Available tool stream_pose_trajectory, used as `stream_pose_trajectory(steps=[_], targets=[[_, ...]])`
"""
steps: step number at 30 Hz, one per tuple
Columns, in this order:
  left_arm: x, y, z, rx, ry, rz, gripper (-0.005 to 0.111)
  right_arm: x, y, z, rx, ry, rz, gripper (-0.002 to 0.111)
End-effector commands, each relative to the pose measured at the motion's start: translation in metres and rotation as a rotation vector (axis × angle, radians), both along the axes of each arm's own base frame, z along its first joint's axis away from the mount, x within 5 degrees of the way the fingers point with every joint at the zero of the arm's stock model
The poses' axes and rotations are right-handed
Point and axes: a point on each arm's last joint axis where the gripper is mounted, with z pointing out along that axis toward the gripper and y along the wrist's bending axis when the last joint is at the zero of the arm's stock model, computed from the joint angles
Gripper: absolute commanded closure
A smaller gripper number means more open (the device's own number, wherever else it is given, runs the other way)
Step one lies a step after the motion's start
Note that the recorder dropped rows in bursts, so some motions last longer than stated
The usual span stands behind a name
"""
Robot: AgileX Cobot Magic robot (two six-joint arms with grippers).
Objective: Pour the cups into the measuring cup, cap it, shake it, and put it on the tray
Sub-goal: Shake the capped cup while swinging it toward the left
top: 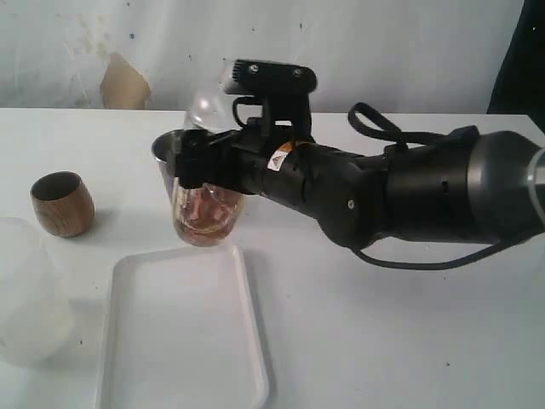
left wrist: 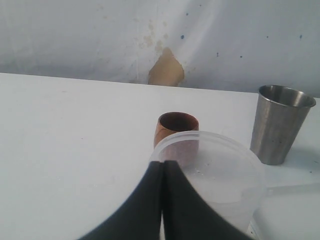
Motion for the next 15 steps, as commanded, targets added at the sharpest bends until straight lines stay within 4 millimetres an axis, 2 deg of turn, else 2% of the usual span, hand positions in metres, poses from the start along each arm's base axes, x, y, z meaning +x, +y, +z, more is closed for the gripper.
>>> stream_pose_trajectory(steps=[1,5,8,15], targets=[[0.000,0.000,-0.001,0.008,-0.001,-0.004,0.107,-0.004,0.016,0.024,-0.135,-0.221,0.164,0.108],[0.000,0.000,-0.001,0.008,-0.001,-0.004,0.107,0.003,0.018,0.030,-0.285,-0.138,0.212,0.108],[0.000,0.000,-0.001,0.008,-0.001,-0.004,0.107,0.006,0.022,0.039,-0.331,-0.093,0.251,0.108],[0.000,0.000,-0.001,0.008,-0.001,-0.004,0.107,0.014,0.031,0.052,-0.461,-0.105,0.314,0.108]])
